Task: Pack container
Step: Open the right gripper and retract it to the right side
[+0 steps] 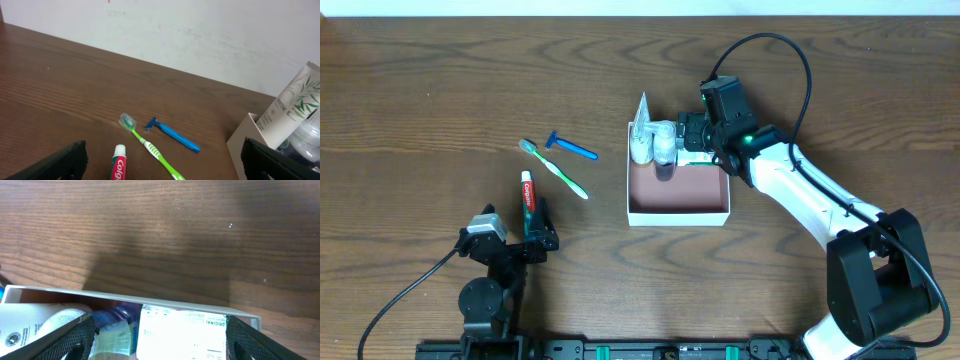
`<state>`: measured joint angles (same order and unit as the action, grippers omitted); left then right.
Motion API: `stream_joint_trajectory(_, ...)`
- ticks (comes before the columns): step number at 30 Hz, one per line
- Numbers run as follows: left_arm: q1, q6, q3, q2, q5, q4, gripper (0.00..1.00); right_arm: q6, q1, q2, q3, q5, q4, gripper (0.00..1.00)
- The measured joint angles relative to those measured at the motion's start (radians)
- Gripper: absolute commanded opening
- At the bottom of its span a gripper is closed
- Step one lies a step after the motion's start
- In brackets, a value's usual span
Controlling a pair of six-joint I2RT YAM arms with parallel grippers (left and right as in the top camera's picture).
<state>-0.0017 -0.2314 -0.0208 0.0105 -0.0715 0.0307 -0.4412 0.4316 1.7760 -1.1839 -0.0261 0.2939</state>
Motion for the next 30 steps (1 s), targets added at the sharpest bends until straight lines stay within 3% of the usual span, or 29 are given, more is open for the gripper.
stream_joint_trajectory(10,0.0,0.0,0.0,0.0,0.0,0.0,0.98,-0.023,0.0,-0.033,0.0,0.005,0.01,0.81)
stream_joint_trajectory(17,0.0,0.0,0.0,0.0,0.0,0.0,0.98,-0.023,-0.002,-0.148,0.0,0.004,0.05,0.82)
stream_joint_trajectory(23,0.0,0.0,0.0,0.0,0.0,0.0,0.98,-0.028,-0.038,-0.243,0.0,-0.031,0.128,0.92)
stream_joint_trajectory(27,0.0,0.0,0.0,0.0,0.0,0.0,0.98,-0.03,-0.121,-0.289,0.0,-0.061,0.216,0.99)
stream_joint_trajectory(30,0.0,0.0,0.0,0.0,0.0,0.0,0.98,-0.03,-0.204,-0.313,0.0,-0.076,0.268,0.99)
